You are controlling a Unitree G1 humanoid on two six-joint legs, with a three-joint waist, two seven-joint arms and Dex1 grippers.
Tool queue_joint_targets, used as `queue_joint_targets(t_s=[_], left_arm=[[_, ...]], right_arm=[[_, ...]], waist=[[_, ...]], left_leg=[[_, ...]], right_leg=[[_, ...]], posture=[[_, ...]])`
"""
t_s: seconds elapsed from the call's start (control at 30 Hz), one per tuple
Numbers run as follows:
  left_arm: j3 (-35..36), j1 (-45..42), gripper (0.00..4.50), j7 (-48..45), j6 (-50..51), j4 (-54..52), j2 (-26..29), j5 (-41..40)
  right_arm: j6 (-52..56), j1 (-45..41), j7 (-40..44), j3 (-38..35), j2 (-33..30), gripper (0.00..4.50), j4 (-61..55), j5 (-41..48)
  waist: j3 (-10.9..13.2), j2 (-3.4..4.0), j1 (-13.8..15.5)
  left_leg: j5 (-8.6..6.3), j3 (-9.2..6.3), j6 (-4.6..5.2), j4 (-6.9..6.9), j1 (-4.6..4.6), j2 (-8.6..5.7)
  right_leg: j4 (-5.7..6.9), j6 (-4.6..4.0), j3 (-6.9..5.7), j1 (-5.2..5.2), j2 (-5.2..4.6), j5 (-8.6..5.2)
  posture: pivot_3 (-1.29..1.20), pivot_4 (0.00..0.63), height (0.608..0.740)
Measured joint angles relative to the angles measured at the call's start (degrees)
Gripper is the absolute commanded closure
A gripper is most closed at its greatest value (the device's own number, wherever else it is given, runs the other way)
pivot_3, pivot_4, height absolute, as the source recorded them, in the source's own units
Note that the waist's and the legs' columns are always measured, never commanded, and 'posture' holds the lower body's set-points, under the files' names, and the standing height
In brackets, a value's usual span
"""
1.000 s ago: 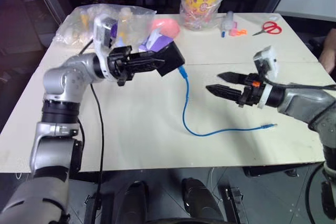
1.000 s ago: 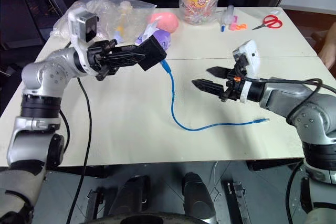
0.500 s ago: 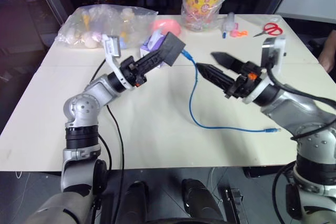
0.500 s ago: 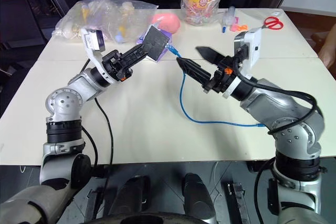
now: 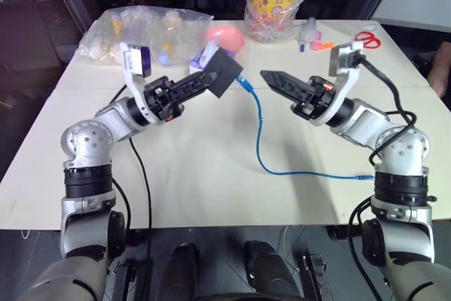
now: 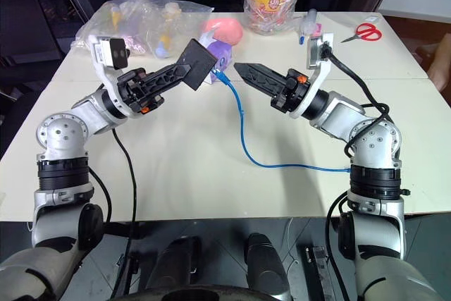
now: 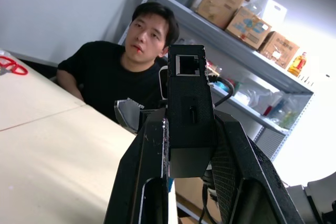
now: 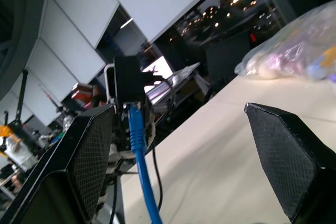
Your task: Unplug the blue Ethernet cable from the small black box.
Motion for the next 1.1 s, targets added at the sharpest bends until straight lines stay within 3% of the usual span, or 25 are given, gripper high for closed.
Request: queue_joint_targets(t_s=[0.7,0.8,1.0,1.1], left_arm=[[-0.8,0.0,3.73,-0.5,0.0,0.3,0.5,-0.4],[-1.9,0.1,3.73,-1.1,-0.1,0.3,0.8,0.2],[-2.1,0.3,3.73,-1.3,-0.6,0.4,1.0,1.6],[-2.0,0.3,3.73,-1.4,-1.1,0.6,1.0,1.7]], right_arm=[[4.2,0.2,-1.7,1.0,2.1,0.39,-2.2,0.3],[4.3,0.2,-1.8,1.0,2.5,1.23,-2.2,0.4],[4.4,0.0,-1.8,1.0,3.3,4.24,-2.3,0.7],[4.4,-0.3,-1.8,1.0,3.5,4.4,-2.3,0.8]], waist=[[0.0,0.0,-0.1],[0.0,0.0,-0.1],[0.0,0.0,-0.1],[0.0,0.0,-0.1]], left_leg=[[0.0,0.0,0.0,-0.01,0.02,0.0],[0.0,0.0,0.0,-0.01,0.02,0.0],[0.0,0.0,0.0,-0.02,0.02,0.0],[0.0,0.0,0.0,-0.02,0.02,0.0]], right_leg=[[0.0,-0.01,0.01,-0.01,0.02,0.0],[0.0,-0.01,0.01,-0.01,0.02,0.0],[0.0,-0.01,0.01,-0.02,0.02,-0.01],[0.0,-0.01,0.01,-0.02,0.02,-0.01]], posture=[[0.0,0.15,0.74],[0.0,0.15,0.74],[0.0,0.15,0.74],[0.0,0.15,0.74]])
